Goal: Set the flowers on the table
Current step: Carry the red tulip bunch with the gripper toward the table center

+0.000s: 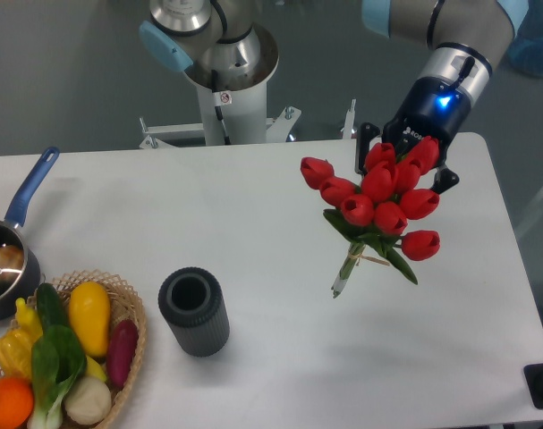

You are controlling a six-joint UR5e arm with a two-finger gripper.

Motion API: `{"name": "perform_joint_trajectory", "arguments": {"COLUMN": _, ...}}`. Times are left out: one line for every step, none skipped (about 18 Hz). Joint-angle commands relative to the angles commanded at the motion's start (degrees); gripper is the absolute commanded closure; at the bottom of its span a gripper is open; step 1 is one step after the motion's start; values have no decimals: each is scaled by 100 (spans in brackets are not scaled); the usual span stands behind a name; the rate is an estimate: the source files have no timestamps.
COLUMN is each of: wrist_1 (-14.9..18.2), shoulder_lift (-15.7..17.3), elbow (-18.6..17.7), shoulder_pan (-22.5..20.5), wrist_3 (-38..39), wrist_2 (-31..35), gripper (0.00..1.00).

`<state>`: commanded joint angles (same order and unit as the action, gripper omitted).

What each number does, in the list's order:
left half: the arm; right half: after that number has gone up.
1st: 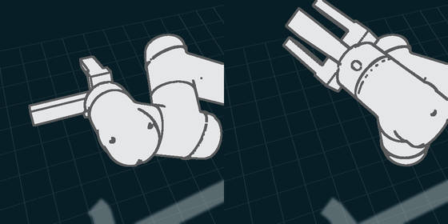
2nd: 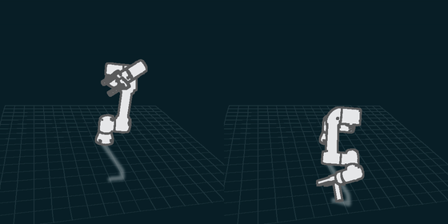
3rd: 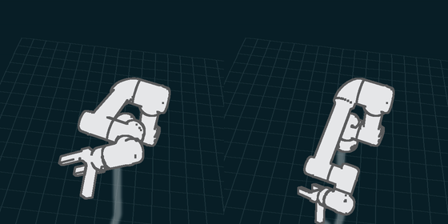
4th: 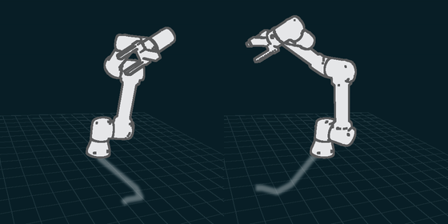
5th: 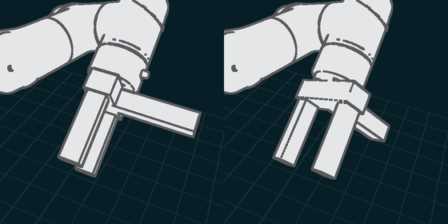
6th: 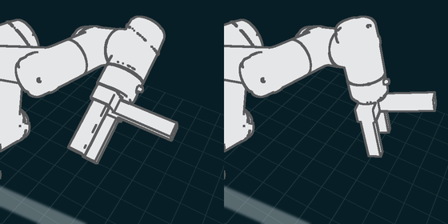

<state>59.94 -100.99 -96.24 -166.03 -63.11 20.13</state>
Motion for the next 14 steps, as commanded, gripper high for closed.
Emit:
{"name": "perform_joint_trajectory", "arguments": {"wrist_1": 0, "shoulder_lift": 17, "elbow": -35, "shoulder_pan": 0, "wrist_3": -35, "wrist_2": 44, "gripper": 64}}
{"name": "perform_joint_trajectory", "arguments": {"wrist_1": 0, "shoulder_lift": 18, "elbow": -44, "shoulder_pan": 0, "wrist_3": -105, "wrist_2": 122, "gripper": 64}}
{"name": "perform_joint_trajectory", "arguments": {"wrist_1": 0, "shoulder_lift": 9, "elbow": -35, "shoulder_pan": 9, "wrist_3": -123, "wrist_2": 141, "gripper": 64}}
{"name": "perform_joint_trajectory", "arguments": {"wrist_1": 0, "shoulder_lift": 9, "elbow": -35, "shoulder_pan": 35, "wrist_3": -114, "wrist_2": 149, "gripper": 64}}
{"name": "perform_joint_trajectory", "arguments": {"wrist_1": 9, "shoulder_lift": 17, "elbow": -44, "shoulder_pan": 27, "wrist_3": -123, "wrist_2": 158, "gripper": 64}}
{"name": "perform_joint_trajectory", "arguments": {"wrist_1": 9, "shoulder_lift": 18, "elbow": -53, "shoulder_pan": 26, "wrist_3": -123, "wrist_2": 158, "gripper": 64}}
{"name": "perform_joint_trajectory", "arguments": {"wrist_1": 9, "shoulder_lift": 26, "elbow": -53, "shoulder_pan": 26, "wrist_3": -114, "wrist_2": 167, "gripper": 64}}
{"name": "perform_joint_trajectory", "arguments": {"wrist_1": 9, "shoulder_lift": 35, "elbow": -53, "shoulder_pan": 35, "wrist_3": -114, "wrist_2": 193, "gripper": 64}}
{"name": "perform_joint_trajectory", "arguments": {"wrist_1": 17, "shoulder_lift": 44, "elbow": -53, "shoulder_pan": 35, "wrist_3": -106, "wrist_2": 220, "gripper": 64}}
{"name": "perform_joint_trajectory", "arguments": {"wrist_1": 18, "shoulder_lift": 61, "elbow": -53, "shoulder_pan": 35, "wrist_3": -97, "wrist_2": 298, "gripper": 64}}
{"name": "perform_joint_trajectory", "arguments": {"wrist_1": 18, "shoulder_lift": 79, "elbow": -53, "shoulder_pan": 35, "wrist_3": -105, "wrist_2": 421, "gripper": 64}}
{"name": "perform_joint_trajectory", "arguments": {"wrist_1": 18, "shoulder_lift": 97, "elbow": -53, "shoulder_pan": 44, "wrist_3": -105, "wrist_2": 561, "gripper": 64}}
{"name": "perform_joint_trajectory", "arguments": {"wrist_1": 18, "shoulder_lift": 114, "elbow": -53, "shoulder_pan": 53, "wrist_3": -114, "wrist_2": 693, "gripper": 64}}
{"name": "perform_joint_trajectory", "arguments": {"wrist_1": 18, "shoulder_lift": 140, "elbow": -53, "shoulder_pan": 88, "wrist_3": -114, "wrist_2": 799, "gripper": 64}}
